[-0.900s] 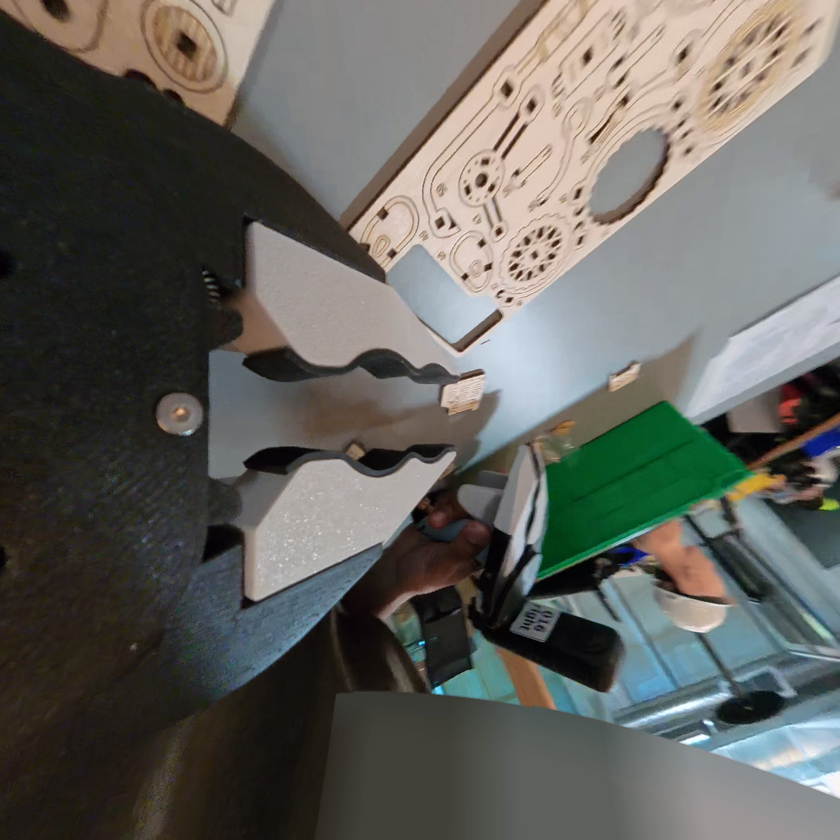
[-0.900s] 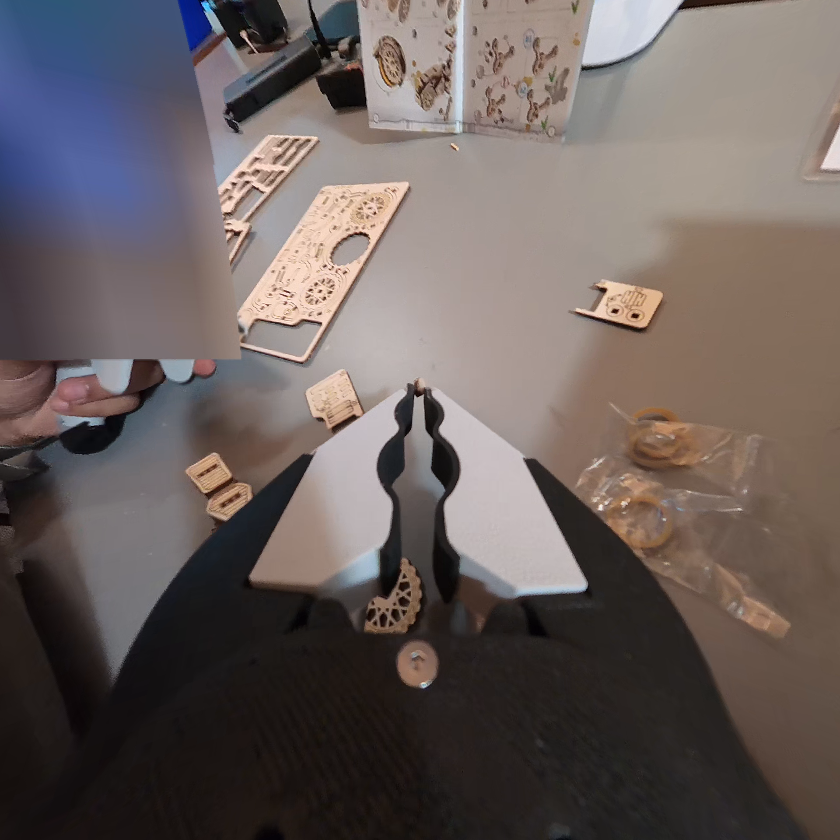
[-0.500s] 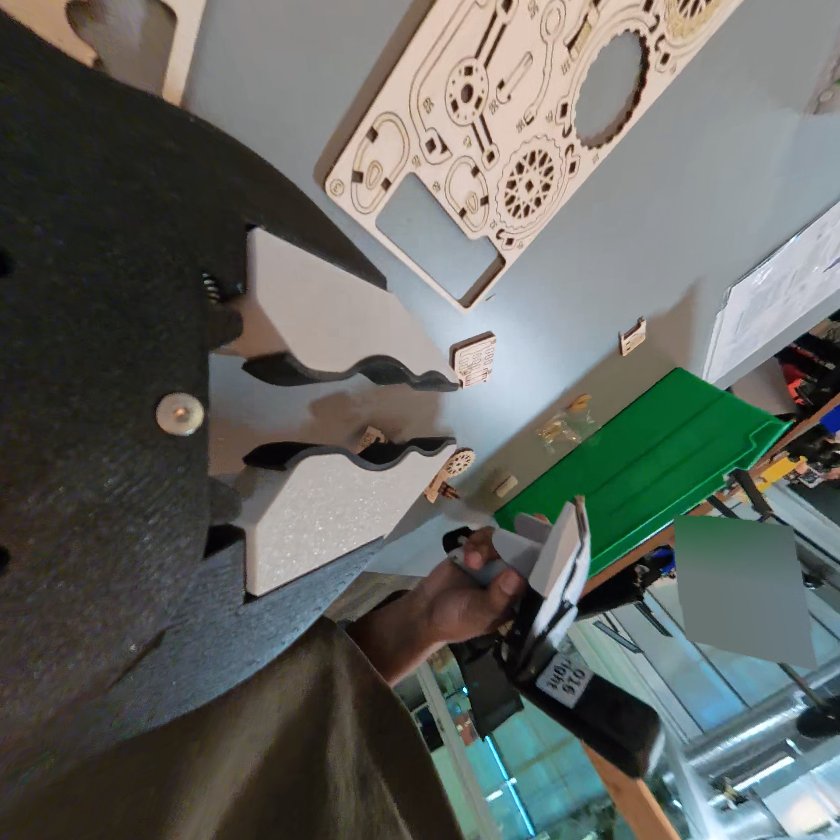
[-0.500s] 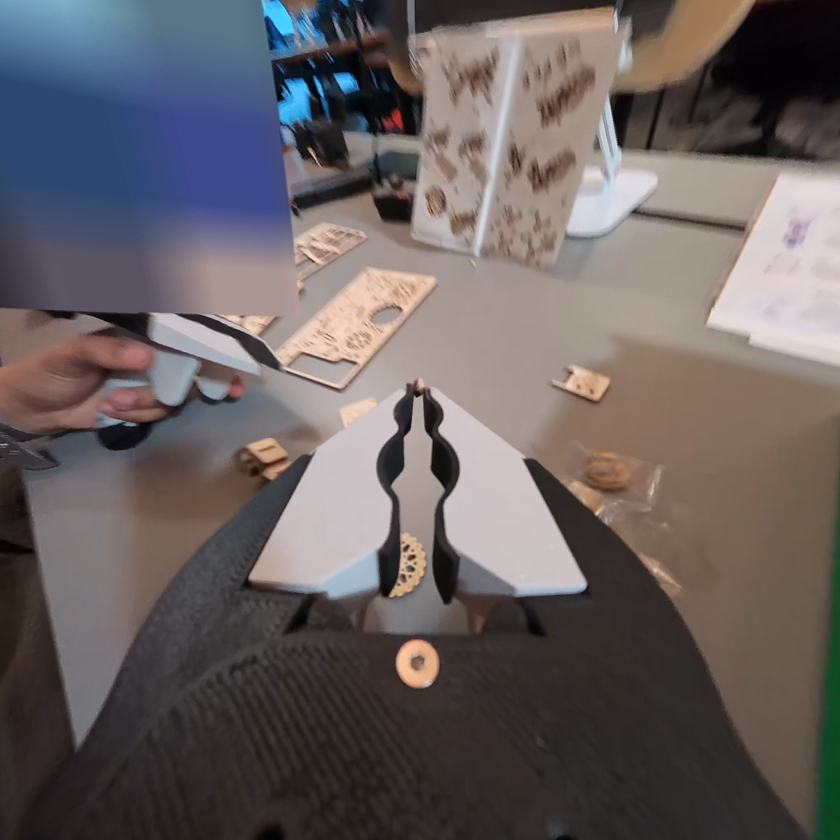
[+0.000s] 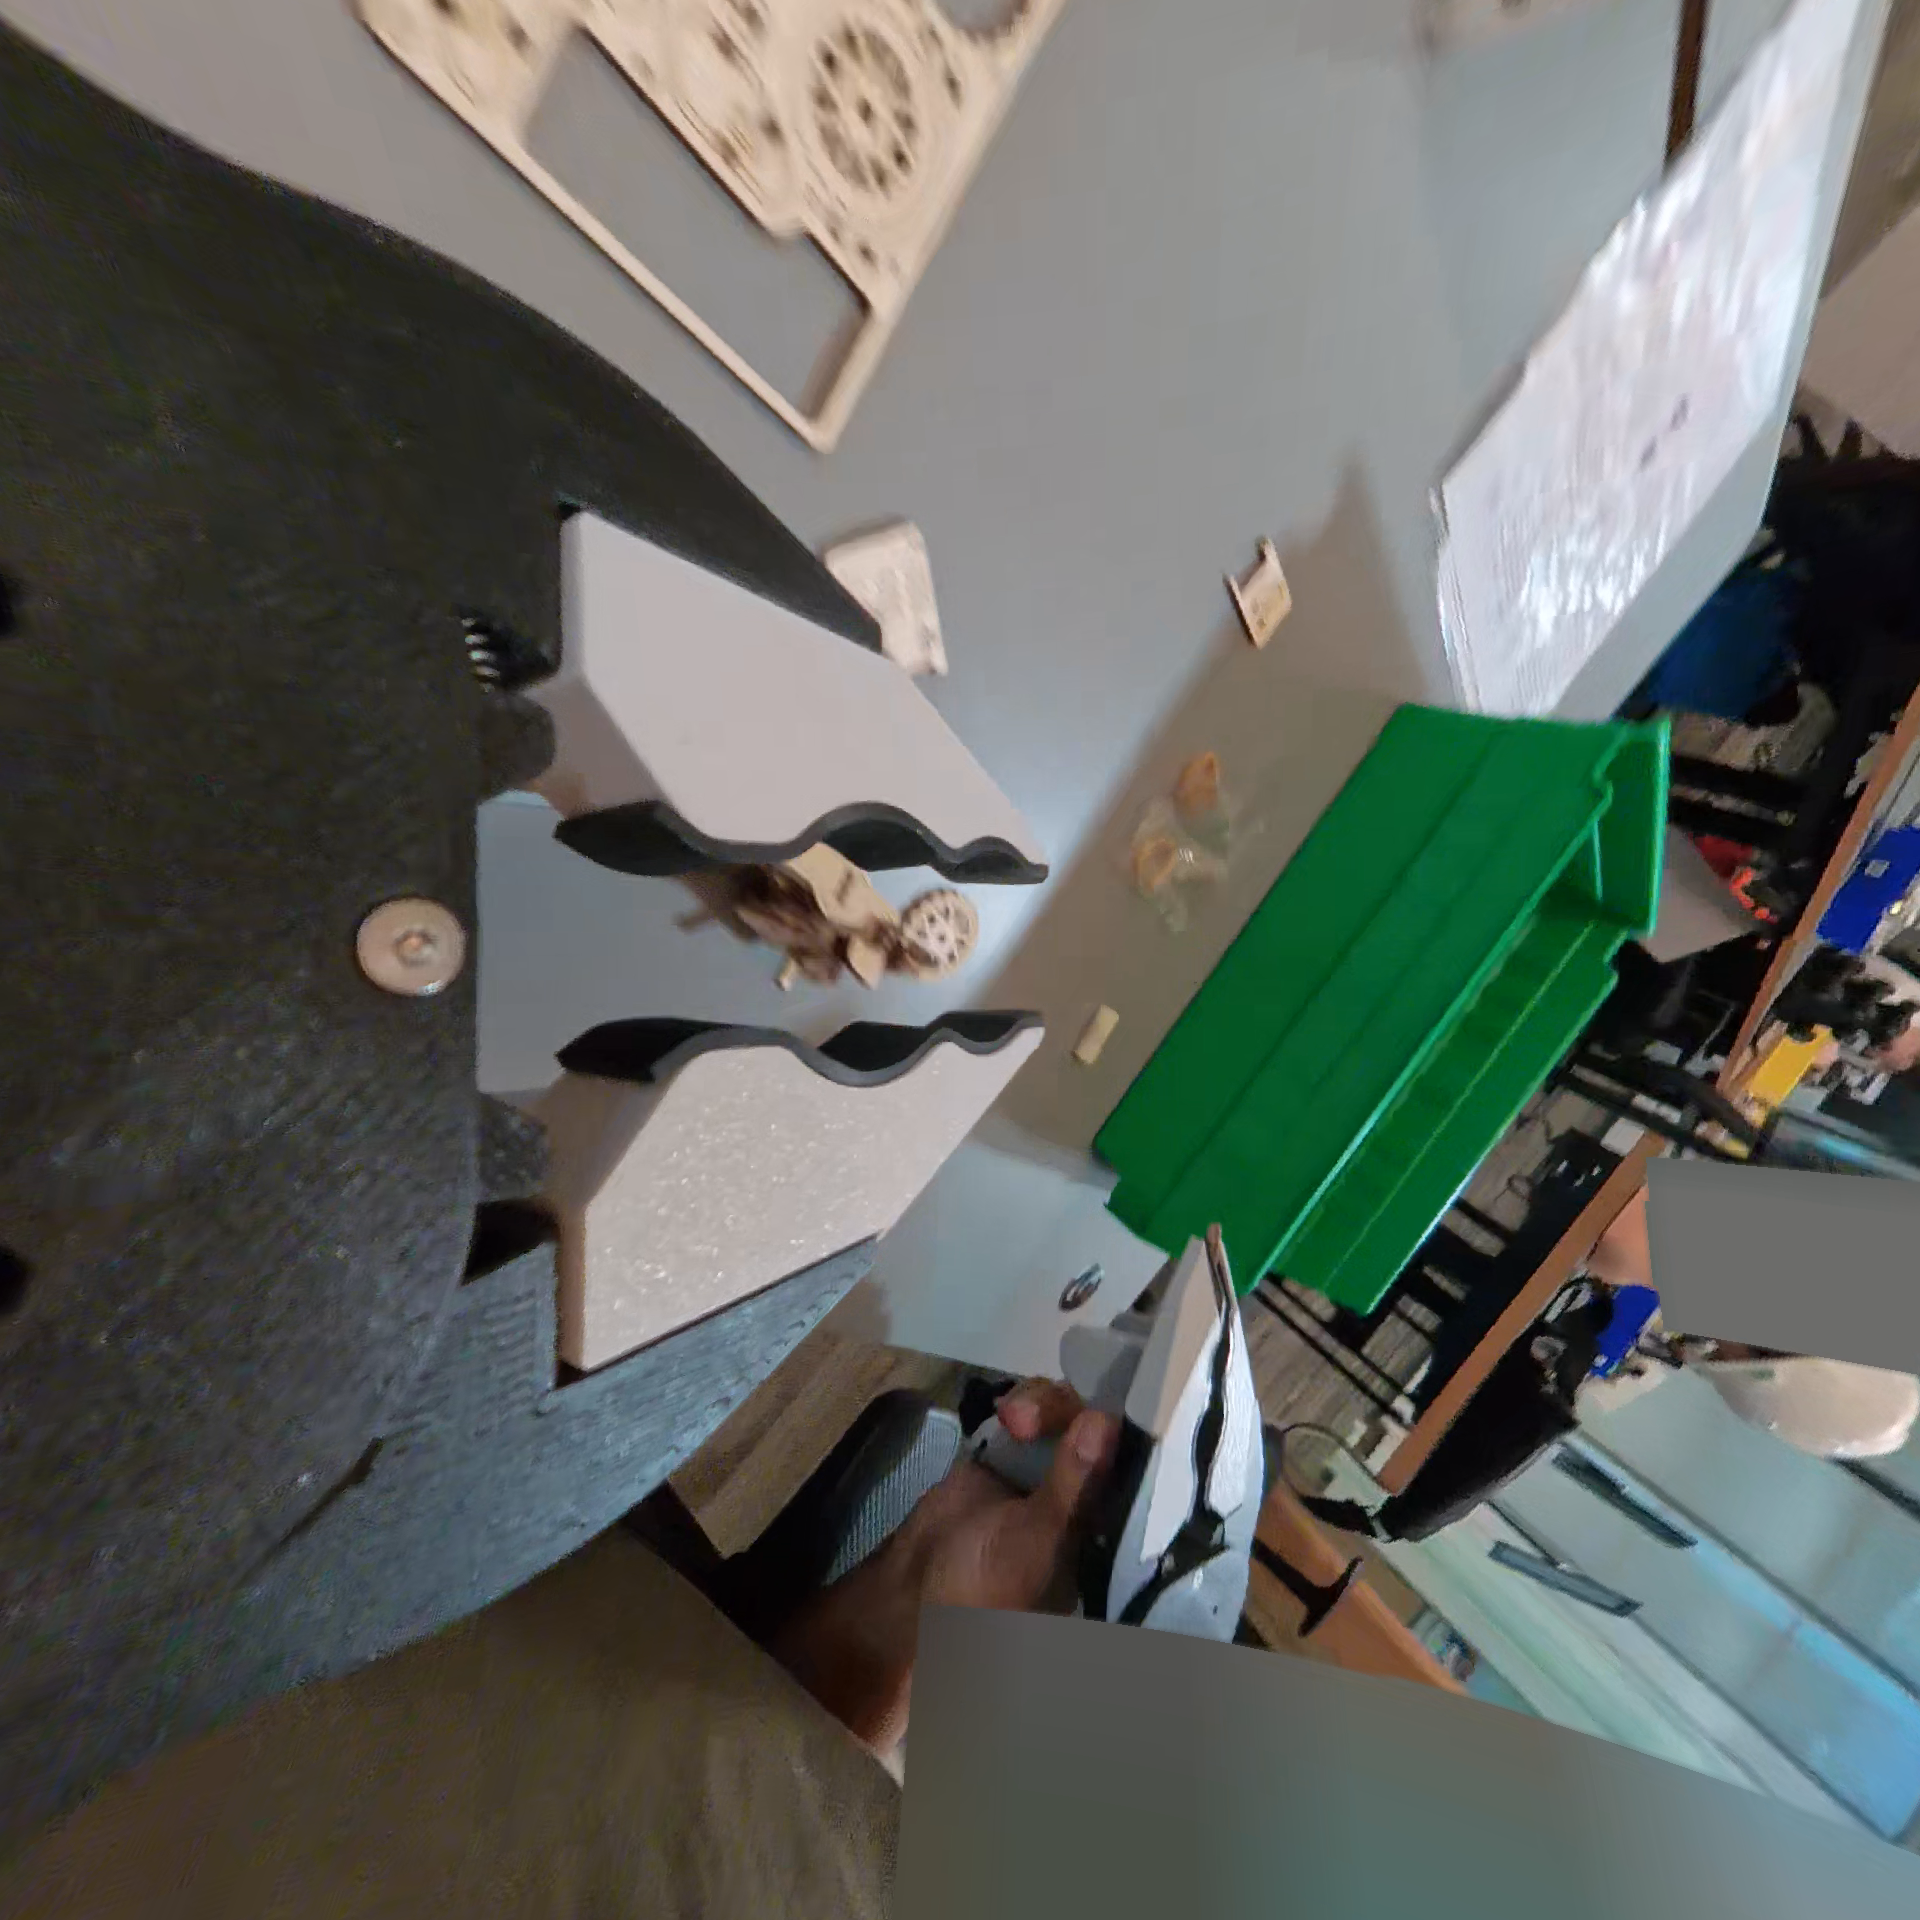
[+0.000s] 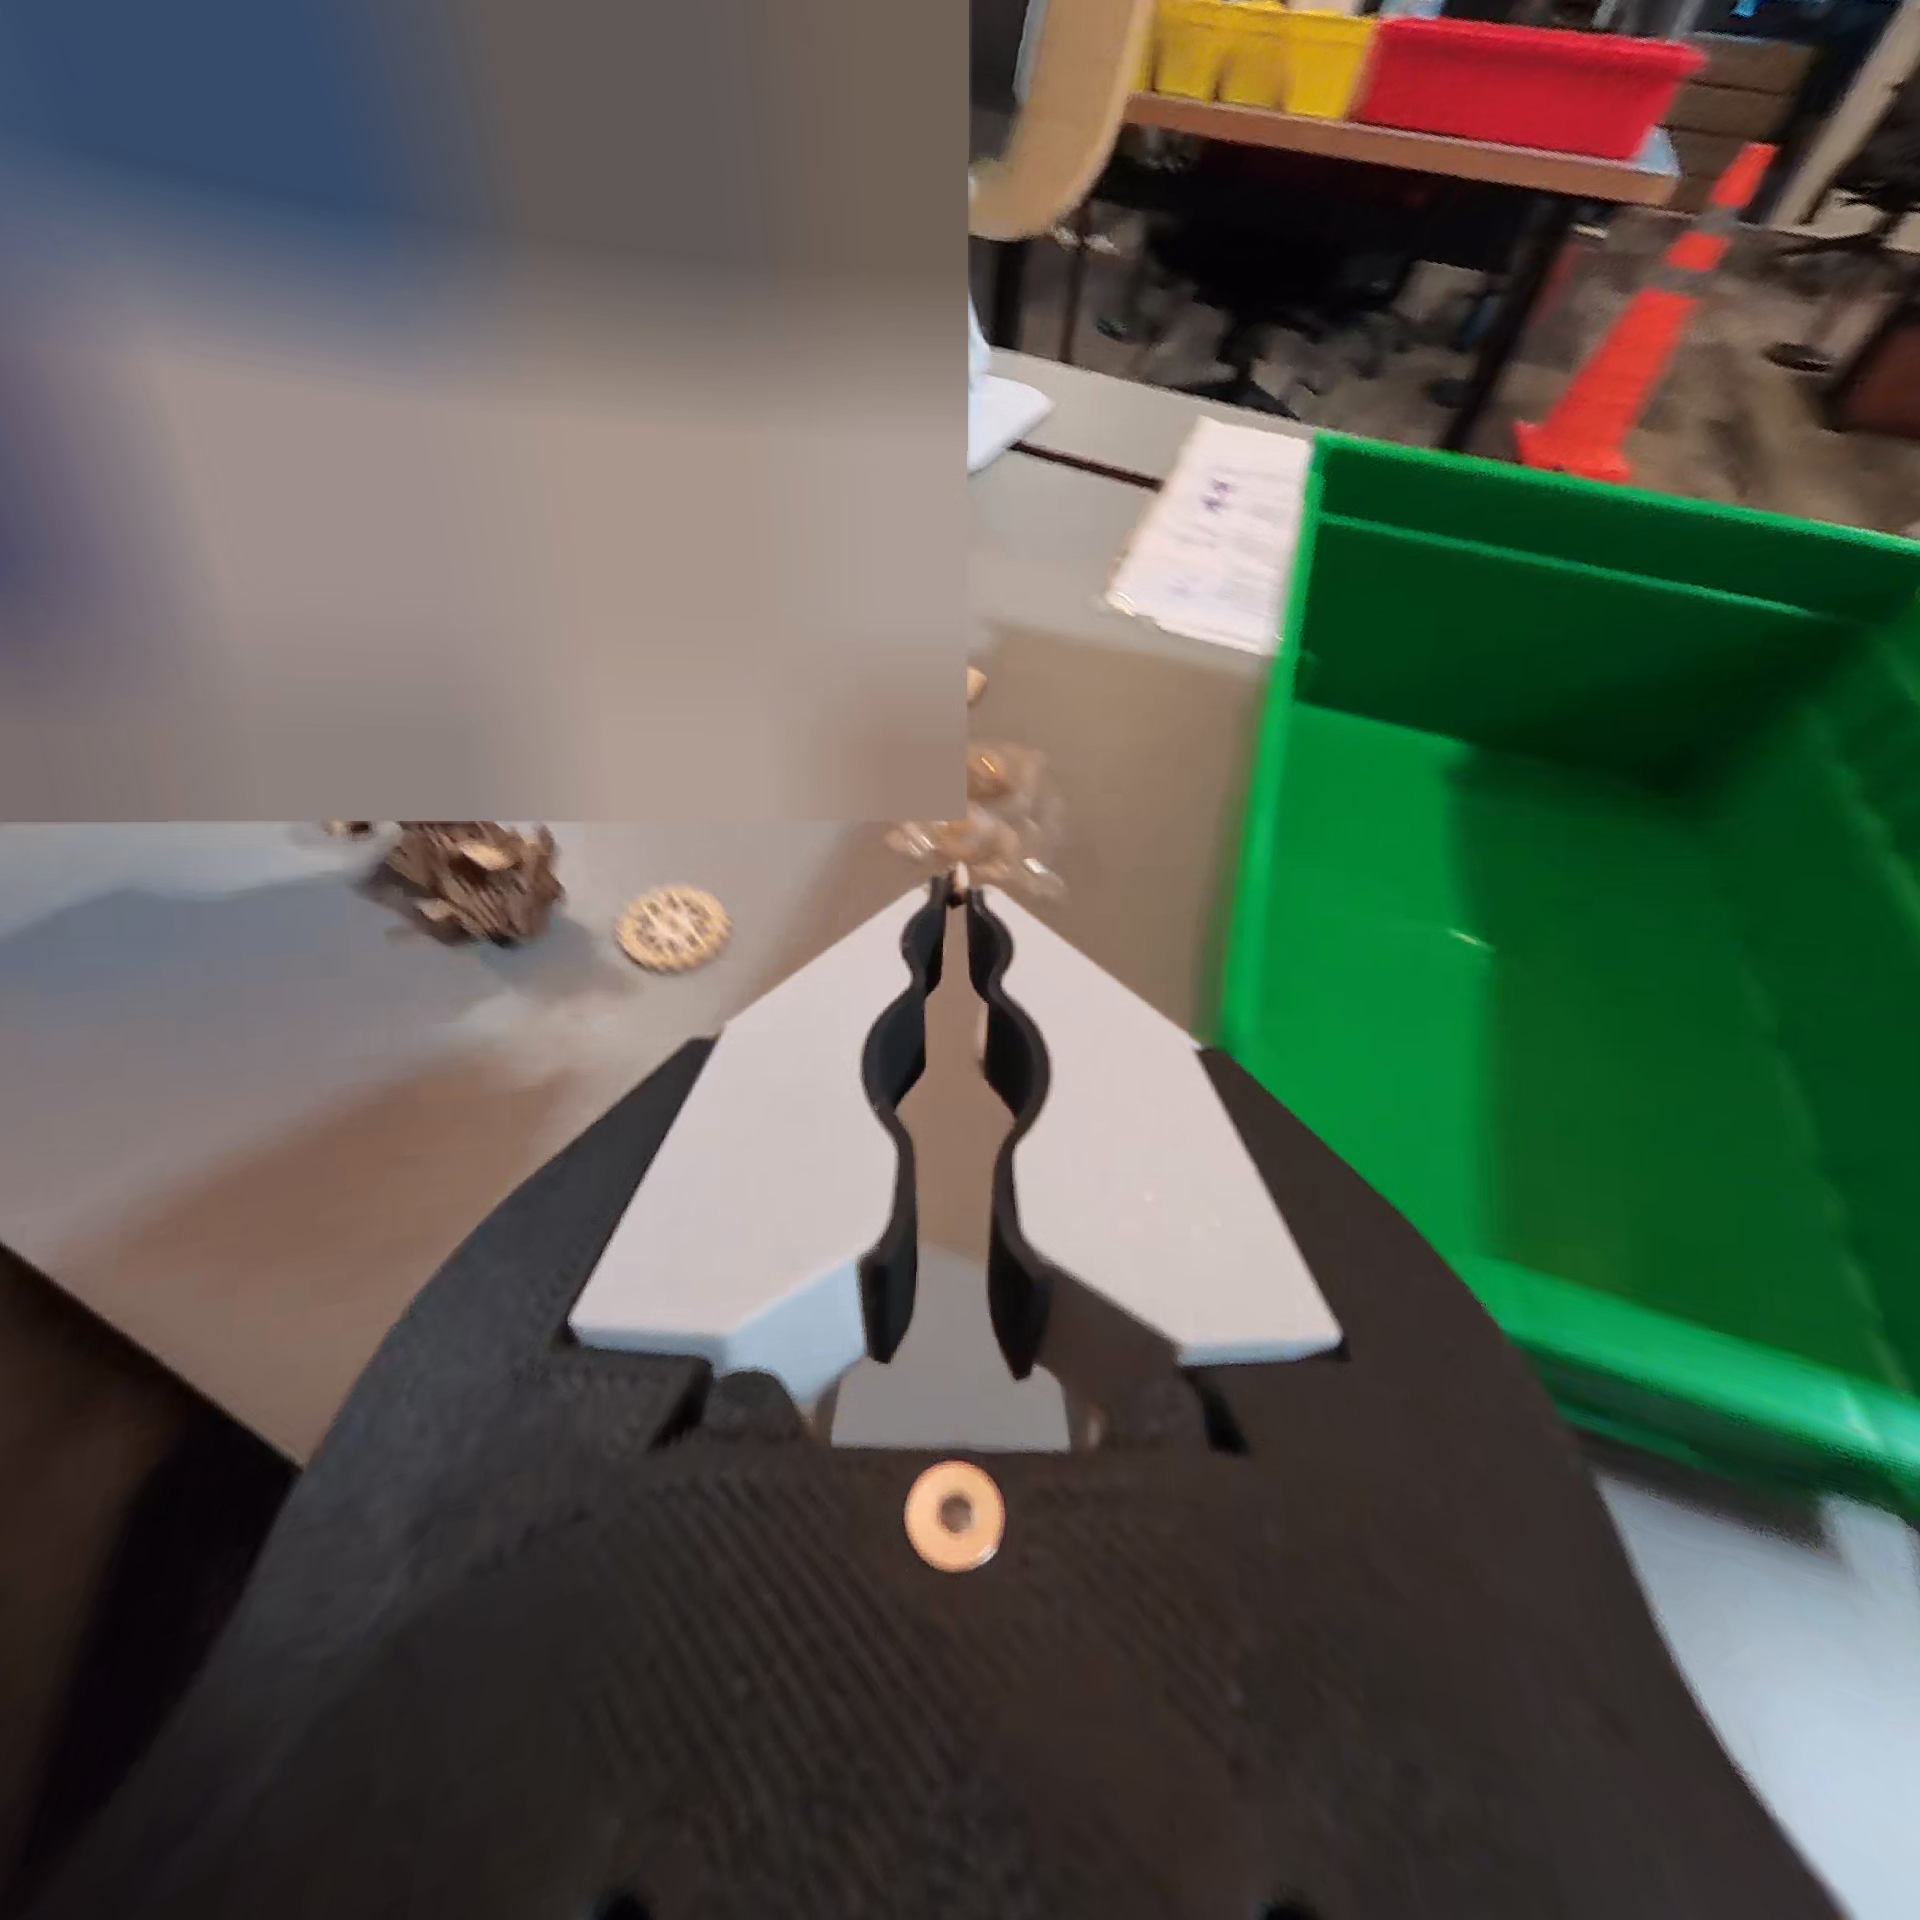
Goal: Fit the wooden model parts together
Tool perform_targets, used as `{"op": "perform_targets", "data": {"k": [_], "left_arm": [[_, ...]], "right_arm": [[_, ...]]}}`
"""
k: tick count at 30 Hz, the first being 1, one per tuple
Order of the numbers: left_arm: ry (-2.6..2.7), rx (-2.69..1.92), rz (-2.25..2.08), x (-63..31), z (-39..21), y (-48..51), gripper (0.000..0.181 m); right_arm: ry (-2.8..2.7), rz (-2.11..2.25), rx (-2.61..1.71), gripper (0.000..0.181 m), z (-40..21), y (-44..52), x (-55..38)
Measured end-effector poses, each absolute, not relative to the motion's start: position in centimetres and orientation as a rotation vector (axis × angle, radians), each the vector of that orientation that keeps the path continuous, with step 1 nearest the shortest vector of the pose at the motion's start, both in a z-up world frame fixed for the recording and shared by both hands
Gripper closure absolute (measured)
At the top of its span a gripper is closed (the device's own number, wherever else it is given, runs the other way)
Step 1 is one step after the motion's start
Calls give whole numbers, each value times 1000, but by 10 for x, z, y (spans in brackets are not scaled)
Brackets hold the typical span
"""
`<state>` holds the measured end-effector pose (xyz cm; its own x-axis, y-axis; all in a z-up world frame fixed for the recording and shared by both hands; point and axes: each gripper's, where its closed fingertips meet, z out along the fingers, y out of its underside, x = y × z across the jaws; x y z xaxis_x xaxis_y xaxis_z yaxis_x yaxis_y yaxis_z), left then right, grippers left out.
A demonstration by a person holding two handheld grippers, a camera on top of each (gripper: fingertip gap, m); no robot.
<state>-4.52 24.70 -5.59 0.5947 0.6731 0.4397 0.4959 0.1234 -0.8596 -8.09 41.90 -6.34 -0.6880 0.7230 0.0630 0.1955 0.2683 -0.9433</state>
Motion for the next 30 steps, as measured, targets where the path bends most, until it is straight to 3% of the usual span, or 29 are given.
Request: {"op": "perform_targets", "data": {"k": [5,11,17,20,23,30], "left_arm": [[-924,-1640,88,-38,-42,341,149],[-938,-2111,245,-75,-102,398,134],[-976,-2320,284,-101,-153,423,130],[-1006,-2319,278,-107,-163,428,131],[-1006,-2333,286,-108,-162,426,155],[-1001,-2338,194,-69,-159,399,156]], "right_arm": [[-2079,1443,-829,179,-67,430,-78],[-2055,1628,-929,179,-59,441,-72],[-2022,1628,-924,179,-54,452,-72],[-2034,1625,-920,178,-56,452,-72],[-2052,1631,-929,179,-61,449,-71],[-2082,1691,-936,178,-63,442,-68]]}}
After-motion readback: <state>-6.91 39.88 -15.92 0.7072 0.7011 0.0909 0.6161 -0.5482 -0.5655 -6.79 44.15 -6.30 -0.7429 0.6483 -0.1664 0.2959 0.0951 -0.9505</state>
